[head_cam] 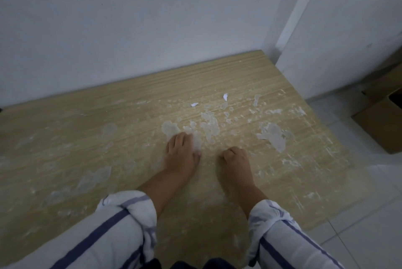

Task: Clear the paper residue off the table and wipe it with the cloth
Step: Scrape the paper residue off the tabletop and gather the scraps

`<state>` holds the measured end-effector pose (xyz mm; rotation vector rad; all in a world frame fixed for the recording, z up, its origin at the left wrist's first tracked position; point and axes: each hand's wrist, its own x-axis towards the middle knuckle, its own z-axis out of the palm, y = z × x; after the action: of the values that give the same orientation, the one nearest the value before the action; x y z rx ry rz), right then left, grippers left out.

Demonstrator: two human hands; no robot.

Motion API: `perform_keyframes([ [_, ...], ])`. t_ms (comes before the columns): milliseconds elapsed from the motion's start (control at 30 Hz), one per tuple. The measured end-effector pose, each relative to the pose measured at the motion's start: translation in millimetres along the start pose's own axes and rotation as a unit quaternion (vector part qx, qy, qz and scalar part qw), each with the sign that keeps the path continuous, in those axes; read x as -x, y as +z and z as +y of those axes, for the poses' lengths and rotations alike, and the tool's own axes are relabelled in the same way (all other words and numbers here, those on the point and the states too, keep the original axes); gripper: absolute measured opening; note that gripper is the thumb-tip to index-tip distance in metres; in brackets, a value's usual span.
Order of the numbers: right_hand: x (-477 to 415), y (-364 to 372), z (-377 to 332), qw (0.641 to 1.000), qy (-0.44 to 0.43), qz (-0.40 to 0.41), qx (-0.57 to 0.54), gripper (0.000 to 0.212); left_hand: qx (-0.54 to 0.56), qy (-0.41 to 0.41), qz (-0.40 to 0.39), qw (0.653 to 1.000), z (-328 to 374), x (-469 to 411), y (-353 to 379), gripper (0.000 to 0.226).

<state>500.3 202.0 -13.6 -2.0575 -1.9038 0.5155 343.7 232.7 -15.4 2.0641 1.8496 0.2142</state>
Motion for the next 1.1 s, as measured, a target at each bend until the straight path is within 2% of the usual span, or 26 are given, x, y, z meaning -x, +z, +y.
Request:
perform_keyframes([
  [133, -23.7, 9.8, -4.6, 0.999, 0.003, 0.032, -0.026, 0.013, 0.007, -0.005, -0.02, 1.0, 10.1, -59.2, -14.2, 0.058],
  [300, -58.3, 9.4, -14.8, 0.995, 0.036, 0.044, -0.08, 0.021, -0.042, 0.017, -0.021, 0.999, 14.8, -119.0, -21.0, 0.066],
  [400, -85.5, 5.2, -18.7, 0.991, 0.049, 0.057, -0.107, 0.022, -0.057, 0.048, -0.006, 0.997, 9.9, -138.6, -20.4, 0.053],
  [600, -152.3, -11.1, -18.7, 0.982, 0.101, 0.078, -0.142, 0.031, 0.009, 0.084, 0.031, 0.996, -4.3, -147.3, -11.8, 0.028],
  [667, -170.4, -14.3, -18.8, 0.986, 0.099, 0.067, -0.112, 0.036, 0.016, 0.084, 0.028, 0.996, -6.8, -149.4, -11.4, 0.026],
  [800, -194.8, -16.2, -19.7, 0.995, 0.097, 0.017, -0.034, 0.036, 0.035, 0.067, 0.005, 0.997, -7.5, -149.2, -17.0, 0.028],
  [900, -197.4, -17.9, -22.6, 0.996, 0.092, -0.005, 0.021, 0.03, 0.103, 0.031, -0.011, 0.994, -11.0, -141.3, -21.2, 0.024],
  [1000, -187.0, -19.1, -26.8, 0.996, 0.075, -0.018, 0.033, 0.026, 0.157, -0.013, -0.023, 0.987, -14.0, -126.8, -27.0, 0.022],
  [1100, -161.1, -12.5, -43.5, 0.998, 0.055, -0.035, -0.003, 0.022, 0.196, -0.057, -0.029, 0.979, -15.0, -106.3, -34.8, 0.022],
])
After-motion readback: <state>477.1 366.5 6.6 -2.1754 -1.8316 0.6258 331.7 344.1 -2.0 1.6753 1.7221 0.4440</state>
